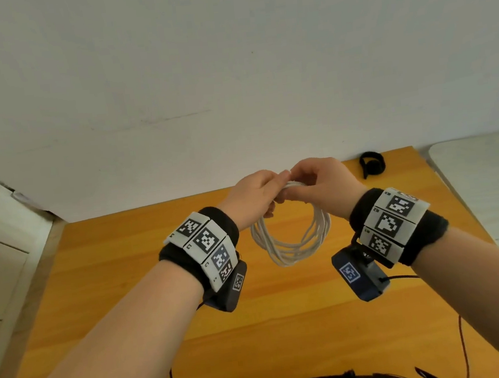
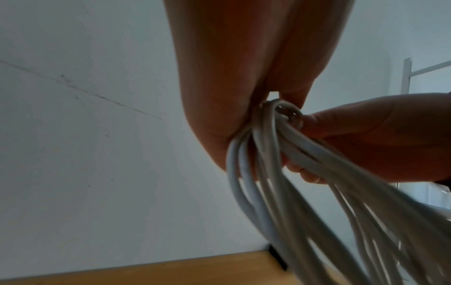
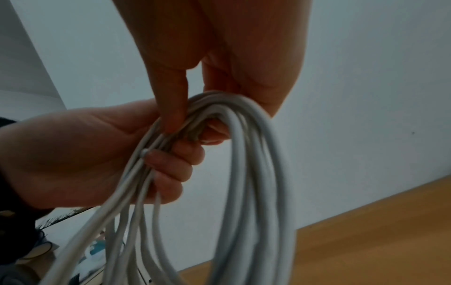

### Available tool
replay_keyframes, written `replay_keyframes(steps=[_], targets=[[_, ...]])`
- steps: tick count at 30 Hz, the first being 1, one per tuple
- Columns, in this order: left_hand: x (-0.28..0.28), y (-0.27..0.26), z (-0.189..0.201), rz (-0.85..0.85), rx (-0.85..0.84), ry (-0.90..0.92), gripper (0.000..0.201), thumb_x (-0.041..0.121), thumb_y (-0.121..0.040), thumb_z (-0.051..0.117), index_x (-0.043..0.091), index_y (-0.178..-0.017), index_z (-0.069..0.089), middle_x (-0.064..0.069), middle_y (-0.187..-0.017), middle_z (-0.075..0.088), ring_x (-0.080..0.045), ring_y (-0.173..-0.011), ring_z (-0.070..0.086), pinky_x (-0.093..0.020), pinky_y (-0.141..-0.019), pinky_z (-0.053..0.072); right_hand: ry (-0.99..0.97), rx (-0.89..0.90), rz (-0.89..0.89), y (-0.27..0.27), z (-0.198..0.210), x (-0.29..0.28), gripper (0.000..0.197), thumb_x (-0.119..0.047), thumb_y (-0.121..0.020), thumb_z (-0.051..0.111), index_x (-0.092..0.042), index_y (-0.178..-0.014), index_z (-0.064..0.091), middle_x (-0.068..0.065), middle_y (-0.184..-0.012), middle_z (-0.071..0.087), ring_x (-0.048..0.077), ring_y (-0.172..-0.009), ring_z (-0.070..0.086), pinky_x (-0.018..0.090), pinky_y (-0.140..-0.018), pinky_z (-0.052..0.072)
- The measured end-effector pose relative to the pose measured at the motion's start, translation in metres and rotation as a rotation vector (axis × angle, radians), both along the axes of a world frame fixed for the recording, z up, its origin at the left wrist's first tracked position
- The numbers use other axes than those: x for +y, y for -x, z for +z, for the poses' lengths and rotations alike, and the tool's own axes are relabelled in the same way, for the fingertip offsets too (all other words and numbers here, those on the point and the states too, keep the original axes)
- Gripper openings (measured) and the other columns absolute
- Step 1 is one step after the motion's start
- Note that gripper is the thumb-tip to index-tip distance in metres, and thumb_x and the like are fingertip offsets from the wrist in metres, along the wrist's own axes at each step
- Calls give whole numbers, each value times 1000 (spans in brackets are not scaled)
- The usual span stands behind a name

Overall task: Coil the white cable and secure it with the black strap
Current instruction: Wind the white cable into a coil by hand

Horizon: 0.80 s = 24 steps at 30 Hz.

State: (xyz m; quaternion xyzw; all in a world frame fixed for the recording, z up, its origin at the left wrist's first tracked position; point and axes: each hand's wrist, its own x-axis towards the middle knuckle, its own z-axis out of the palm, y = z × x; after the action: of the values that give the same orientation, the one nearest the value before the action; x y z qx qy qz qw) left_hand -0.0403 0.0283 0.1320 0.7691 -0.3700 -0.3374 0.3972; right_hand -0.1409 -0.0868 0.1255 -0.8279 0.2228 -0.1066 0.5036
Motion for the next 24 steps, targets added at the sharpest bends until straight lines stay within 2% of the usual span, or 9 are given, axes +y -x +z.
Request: replay_keyframes(steps=[3, 5, 9, 11, 13, 16, 18, 20, 24], targets=[[3, 0, -2, -19, 53, 6, 31, 38, -98, 40, 18, -110, 60, 7, -90, 63, -6, -79, 61, -25, -79, 51, -80, -5, -50, 2, -2, -3, 17, -21, -77, 73, -13, -89, 64, 0, -79, 68, 5, -64, 63, 13, -60, 52], [6, -2, -4, -33, 52, 43, 30, 32, -96, 48, 19, -120, 60, 6, -99, 66, -5, -89, 64, -24, -82, 53, -149, -27, -84, 4, -1, -4, 22, -18, -78, 73, -7, -93, 62, 6, -82, 69, 15, -69, 67, 20, -63, 57], [9, -2, -8, 66, 46, 169, 19, 21, -93, 56, 17, -110, 65, 4, -95, 68, -5, -88, 67, -17, -76, 56, -336, -89, -154, 9, -1, -9, 22, -14, -76, 74, -6, -91, 61, 6, -77, 70, 12, -66, 68, 23, -65, 57], [8, 0, -8, 107, 2, 207, 14, 19, -93, 56, 20, -103, 65, 4, -91, 68, -4, -84, 68, -15, -74, 56, -414, -106, -159, 10, -1, -10, 21, -11, -74, 75, -7, -88, 60, 7, -77, 70, 18, -70, 68, 29, -70, 56], [7, 2, -9, 127, -41, 222, 13, 18, -93, 56, 18, -102, 66, 5, -89, 67, -2, -80, 67, -11, -70, 55, -478, -118, -153, 11, 0, -9, 21, -11, -73, 75, -8, -87, 60, 8, -77, 70, 20, -72, 68, 30, -70, 55], [6, 4, -9, 127, -99, 212, 13, 18, -92, 57, 17, -102, 66, 9, -83, 66, 1, -75, 65, -8, -67, 52, -559, -103, -139, 12, 3, -8, 30, -29, -68, 74, -8, -83, 58, 6, -72, 69, 18, -68, 68, 26, -63, 54], [6, 4, -9, 121, -91, 215, 14, 18, -92, 58, 15, -102, 66, 7, -82, 67, 0, -75, 65, -9, -68, 53, -646, -112, -151, 12, 3, -7, 29, -32, -73, 69, -7, -80, 56, 7, -69, 69, 19, -67, 67, 27, -61, 53], [7, 6, -10, 122, -63, 226, 12, 18, -92, 58, 15, -100, 66, 7, -83, 67, 0, -76, 66, -10, -68, 54, -725, -142, -199, 13, 1, -8, 20, -23, -85, 63, -6, -79, 55, 9, -69, 68, 20, -65, 67, 27, -60, 53], [7, 7, -13, 158, -58, 215, 10, 19, -94, 55, 13, -98, 61, 5, -85, 66, -2, -76, 66, -14, -67, 55, -822, -210, -267, 11, -2, -5, 10, -9, -89, 58, -6, -80, 57, 13, -72, 66, 21, -59, 66, 25, -54, 53]])
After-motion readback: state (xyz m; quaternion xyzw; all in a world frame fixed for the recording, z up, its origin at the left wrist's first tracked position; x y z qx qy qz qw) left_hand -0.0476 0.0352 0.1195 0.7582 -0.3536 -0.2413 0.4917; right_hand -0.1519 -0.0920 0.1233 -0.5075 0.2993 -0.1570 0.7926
